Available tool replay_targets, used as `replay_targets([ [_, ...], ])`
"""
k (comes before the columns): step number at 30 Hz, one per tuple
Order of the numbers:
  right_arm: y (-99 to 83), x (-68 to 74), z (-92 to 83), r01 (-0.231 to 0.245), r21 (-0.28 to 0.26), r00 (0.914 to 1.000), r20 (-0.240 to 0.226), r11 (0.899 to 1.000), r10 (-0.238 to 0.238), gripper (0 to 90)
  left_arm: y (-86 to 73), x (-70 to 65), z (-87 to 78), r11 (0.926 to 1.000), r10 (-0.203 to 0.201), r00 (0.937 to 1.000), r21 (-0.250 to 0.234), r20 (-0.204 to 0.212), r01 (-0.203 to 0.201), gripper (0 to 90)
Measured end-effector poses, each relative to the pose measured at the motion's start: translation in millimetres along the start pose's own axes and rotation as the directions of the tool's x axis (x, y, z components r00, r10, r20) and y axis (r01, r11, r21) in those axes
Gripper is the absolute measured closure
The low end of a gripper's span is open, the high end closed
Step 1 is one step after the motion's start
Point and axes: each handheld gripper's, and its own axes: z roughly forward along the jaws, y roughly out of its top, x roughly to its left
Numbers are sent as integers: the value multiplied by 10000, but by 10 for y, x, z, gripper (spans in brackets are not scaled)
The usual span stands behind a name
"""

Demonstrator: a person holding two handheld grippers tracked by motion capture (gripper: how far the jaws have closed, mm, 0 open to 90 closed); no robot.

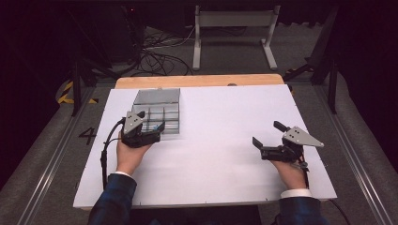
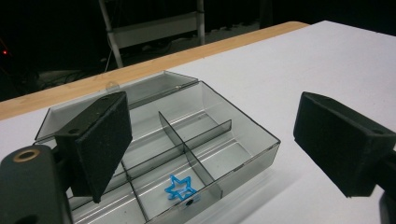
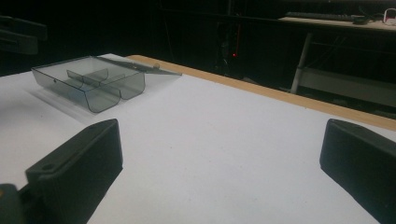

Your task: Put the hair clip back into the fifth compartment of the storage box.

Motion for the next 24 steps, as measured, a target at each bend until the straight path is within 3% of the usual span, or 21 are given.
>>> replay_targets([
  [16, 1, -1, -4, 8, -5, 10000, 20, 10000, -8, 2, -44, -6, -134, 9985, 102, 9999, -532, 49, -100, 108],
  [24, 0, 3, 0, -22, 20, 10000, 42, 10000, 22, 2, -50, -5, -218, 9961, -40, 9997, -877, 251, 62, 100],
])
